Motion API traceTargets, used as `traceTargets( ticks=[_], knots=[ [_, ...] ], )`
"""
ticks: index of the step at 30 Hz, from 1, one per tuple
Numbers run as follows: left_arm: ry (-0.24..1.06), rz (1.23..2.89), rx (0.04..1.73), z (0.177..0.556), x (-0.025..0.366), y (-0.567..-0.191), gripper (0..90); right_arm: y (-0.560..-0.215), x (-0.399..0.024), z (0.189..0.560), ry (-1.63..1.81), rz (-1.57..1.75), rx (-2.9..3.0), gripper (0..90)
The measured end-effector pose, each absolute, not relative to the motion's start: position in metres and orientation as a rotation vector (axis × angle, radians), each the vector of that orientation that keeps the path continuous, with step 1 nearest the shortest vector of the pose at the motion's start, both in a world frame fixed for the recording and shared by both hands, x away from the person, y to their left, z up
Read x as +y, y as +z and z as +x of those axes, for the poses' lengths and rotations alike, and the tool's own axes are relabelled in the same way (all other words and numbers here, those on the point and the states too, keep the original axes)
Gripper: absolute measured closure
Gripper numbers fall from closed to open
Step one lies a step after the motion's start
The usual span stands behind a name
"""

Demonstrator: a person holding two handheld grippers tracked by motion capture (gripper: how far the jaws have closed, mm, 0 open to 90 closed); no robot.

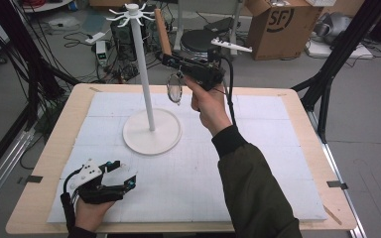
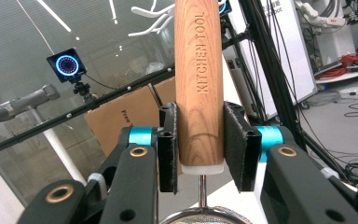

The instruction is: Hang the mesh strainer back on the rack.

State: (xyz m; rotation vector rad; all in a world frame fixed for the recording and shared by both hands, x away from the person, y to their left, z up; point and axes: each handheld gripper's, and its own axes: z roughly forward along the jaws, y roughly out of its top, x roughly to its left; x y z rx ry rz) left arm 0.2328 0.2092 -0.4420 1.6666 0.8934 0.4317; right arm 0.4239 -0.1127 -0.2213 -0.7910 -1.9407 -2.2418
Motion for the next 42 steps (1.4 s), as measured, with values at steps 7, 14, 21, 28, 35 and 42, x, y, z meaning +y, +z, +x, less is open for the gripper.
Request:
traceTargets(
  ticks=[7,14,21,28,35,42],
  knots=[
    [0.429,1.666,0.891,0.233,0.210,-0.442,17.7,-0.225,-0.104,0.426,-2.214,-0.801,-1.971,69.2],
    [0.430,1.666,0.892,0.233,0.210,-0.442,17.7,-0.229,-0.100,0.428,-2.207,-0.802,-1.975,69.0],
    [0.429,1.663,0.892,0.232,0.209,-0.442,17.7,-0.231,-0.097,0.428,-2.191,-0.825,-1.982,68.4],
    [0.433,1.664,0.892,0.232,0.210,-0.442,17.7,-0.231,-0.095,0.429,-2.189,-0.822,-1.990,68.5],
    [0.427,1.665,0.893,0.232,0.209,-0.442,17.7,-0.234,-0.095,0.432,-2.194,-0.870,-1.963,58.2],
    [0.432,1.666,0.892,0.233,0.210,-0.442,17.7,-0.233,-0.099,0.433,-2.202,-0.906,-1.966,44.9]
  ],
)
